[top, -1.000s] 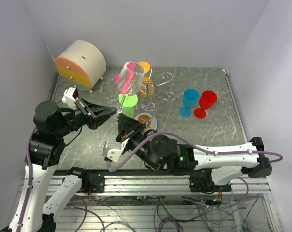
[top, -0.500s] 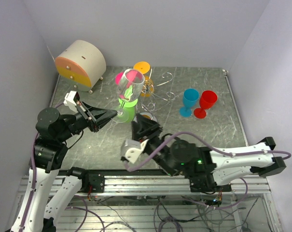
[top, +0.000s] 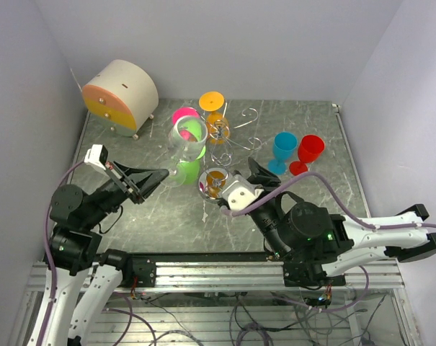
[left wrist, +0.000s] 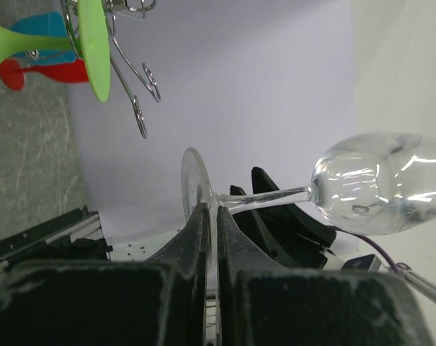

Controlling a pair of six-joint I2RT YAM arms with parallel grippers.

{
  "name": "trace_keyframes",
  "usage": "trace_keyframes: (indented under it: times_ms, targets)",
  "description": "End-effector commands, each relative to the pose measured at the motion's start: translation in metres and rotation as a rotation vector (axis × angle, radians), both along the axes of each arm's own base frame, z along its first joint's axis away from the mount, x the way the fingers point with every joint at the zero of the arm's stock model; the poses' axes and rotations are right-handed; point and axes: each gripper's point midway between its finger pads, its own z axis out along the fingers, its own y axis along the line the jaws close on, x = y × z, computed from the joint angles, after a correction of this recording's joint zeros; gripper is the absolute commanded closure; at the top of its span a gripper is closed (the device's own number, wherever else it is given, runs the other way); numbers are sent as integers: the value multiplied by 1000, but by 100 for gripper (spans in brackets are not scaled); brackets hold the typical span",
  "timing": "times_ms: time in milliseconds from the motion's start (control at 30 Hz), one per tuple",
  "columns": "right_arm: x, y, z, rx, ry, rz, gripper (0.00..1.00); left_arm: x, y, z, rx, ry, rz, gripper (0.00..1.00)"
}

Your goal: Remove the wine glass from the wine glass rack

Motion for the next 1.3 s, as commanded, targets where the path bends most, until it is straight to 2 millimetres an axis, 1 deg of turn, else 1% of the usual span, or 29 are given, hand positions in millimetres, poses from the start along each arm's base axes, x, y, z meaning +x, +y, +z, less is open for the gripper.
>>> trace_keyframes:
  times_ms: [0, 67, 167, 267, 300, 333, 367, 433, 467, 500, 567, 633, 700, 733, 767, 800, 833, 900, 933, 1000, 1133, 1267]
  targets:
    - [6, -22, 29, 133, 10, -80, 56, -10, 16, 18, 73, -169, 115, 93]
    - [24, -29, 39, 164, 21, -154, 57, -14, 23, 14, 126, -173, 157, 93]
    - [58, -30, 47, 199, 68, -226, 58, -21, 32, 11, 177, -187, 208, 93]
    - [93, -32, 51, 228, 134, -279, 61, -27, 38, 9, 209, -193, 233, 93]
    - [102, -33, 60, 261, 157, -273, 63, -29, 39, 9, 222, -195, 241, 93]
    - [111, -30, 62, 280, 188, -268, 64, -30, 41, 8, 237, -195, 246, 93]
    - [117, -31, 66, 304, 216, -263, 68, -32, 42, 7, 255, -199, 253, 93]
    - [125, -24, 70, 369, 311, -209, 79, -32, 46, 3, 299, -197, 268, 93]
    - [126, -22, 74, 393, 357, -166, 93, -31, 48, 1, 333, -203, 277, 93]
    - [126, -19, 78, 426, 403, -118, 100, -30, 50, 0, 361, -209, 287, 93]
    - [109, -3, 83, 456, 499, 26, 100, -27, 53, -9, 441, -190, 295, 93]
    - [84, 13, 82, 468, 594, 174, 100, -23, 56, -12, 519, -187, 298, 93]
    - [58, 22, 80, 483, 677, 305, 100, -21, 58, -9, 569, -204, 294, 93]
    - [45, 27, 78, 487, 718, 372, 93, -21, 58, -5, 582, -219, 292, 93]
    - [30, 34, 73, 482, 772, 452, 82, -20, 57, -1, 591, -233, 290, 93]
    - [17, 37, 74, 489, 801, 514, 75, -20, 57, 3, 596, -247, 290, 93]
    - [5, 36, 79, 508, 822, 570, 69, -20, 57, 6, 600, -260, 291, 93]
    - [-10, 37, 81, 517, 860, 639, 64, -20, 57, 12, 604, -281, 290, 93]
    - [-15, 38, 81, 516, 875, 663, 62, -20, 56, 14, 605, -290, 287, 93]
    - [-18, 40, 79, 517, 895, 673, 59, -20, 52, 18, 593, -309, 272, 93]
    - [-15, 50, 70, 496, 927, 671, 60, -22, 47, 26, 564, -347, 250, 93]
    - [-12, 60, 63, 485, 946, 678, 61, -24, 47, 30, 559, -355, 251, 93]
